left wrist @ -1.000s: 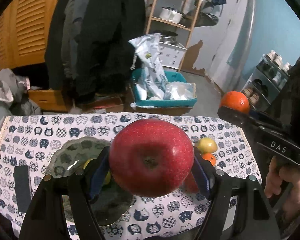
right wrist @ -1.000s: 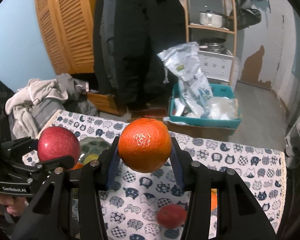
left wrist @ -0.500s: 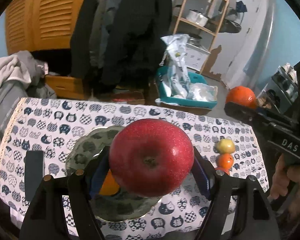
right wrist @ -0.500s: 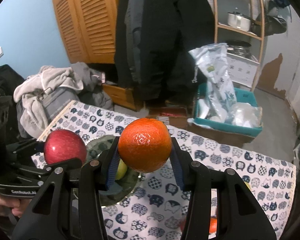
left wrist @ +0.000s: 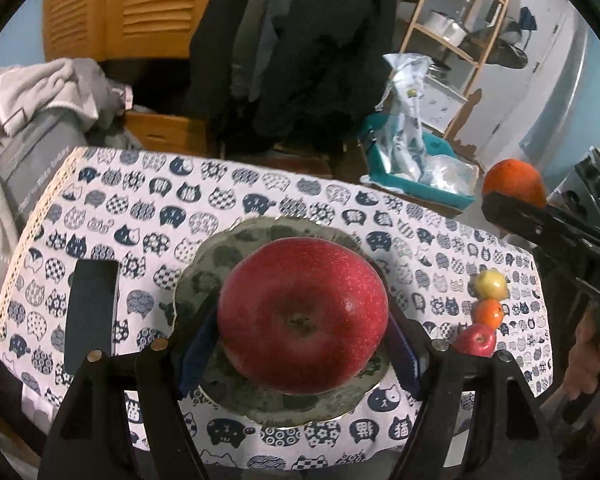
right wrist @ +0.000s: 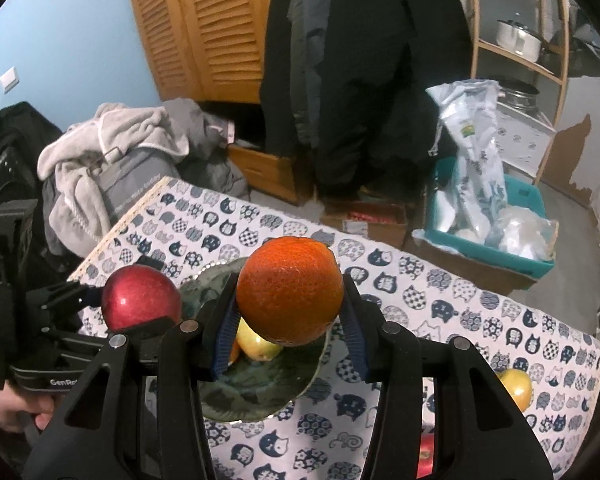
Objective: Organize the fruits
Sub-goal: 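Carry the red apple over the glass bowl with the left tool while the right tool carries the orange, then lower the apple into the bowl and open the left tool while the right tool releases the orange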
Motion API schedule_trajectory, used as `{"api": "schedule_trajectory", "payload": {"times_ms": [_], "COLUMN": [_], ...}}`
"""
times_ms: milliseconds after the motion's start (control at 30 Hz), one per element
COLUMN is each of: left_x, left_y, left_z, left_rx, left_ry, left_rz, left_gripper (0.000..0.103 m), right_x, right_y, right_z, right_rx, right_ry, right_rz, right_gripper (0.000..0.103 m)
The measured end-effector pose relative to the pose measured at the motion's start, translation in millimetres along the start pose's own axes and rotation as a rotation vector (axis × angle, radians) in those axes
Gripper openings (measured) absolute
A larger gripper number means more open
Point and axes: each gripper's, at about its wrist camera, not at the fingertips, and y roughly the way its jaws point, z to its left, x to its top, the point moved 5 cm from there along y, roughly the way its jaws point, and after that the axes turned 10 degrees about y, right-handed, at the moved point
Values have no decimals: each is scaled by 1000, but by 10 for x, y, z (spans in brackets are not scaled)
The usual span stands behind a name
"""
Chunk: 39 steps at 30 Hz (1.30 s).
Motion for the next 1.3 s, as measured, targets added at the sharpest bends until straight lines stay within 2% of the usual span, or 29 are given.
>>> {"api": "schedule_trajectory", "payload": {"times_ms": [233,633,933,1300], "left_x": [-206,-564,-713,-803], "left_y": [185,554,728,886], "left_z": [99,-22,-111,-83], "left_rx": [16,-5,-3,-2], "left_ry": [-20,-25,-12,-33], "left_rz": [73,218,276,328], "left_gripper": [77,77,77,78], "right_x": [-182,-558,-809,-935], "right_y": [236,684,951,1082], "right_z": [104,37,-49,-23], "right_rx": [21,0,-11,5], "right_ry": [-11,-8,2,-1], "right_rz": [71,211,297,337], "right_gripper": [46,46,46,46]}}
